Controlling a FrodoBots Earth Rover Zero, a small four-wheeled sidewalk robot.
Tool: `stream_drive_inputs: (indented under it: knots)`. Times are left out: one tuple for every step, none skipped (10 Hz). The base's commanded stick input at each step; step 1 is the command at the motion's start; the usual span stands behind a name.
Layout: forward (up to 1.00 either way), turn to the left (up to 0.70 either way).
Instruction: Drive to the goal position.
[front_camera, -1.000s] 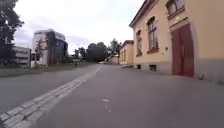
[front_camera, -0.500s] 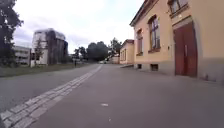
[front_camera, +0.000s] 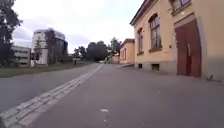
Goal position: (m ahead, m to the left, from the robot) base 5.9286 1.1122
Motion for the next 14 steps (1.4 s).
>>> stream_drive_inputs:
  knots:
    - [0.45,0.0]
    - [0.45,0.0]
    - [0.45,0.0]
    - [0.45,0.0]
    - [0.45,0.0]
    - [0.45,0.0]
    - [0.45,0.0]
    - [0.45,0.0]
    - [0.45,0.0]
    - [0.45,0.0]
    - [0.45,0.0]
    - [0.45,0.0]
    - [0.45,0.0]
    - [0.45,0.0]
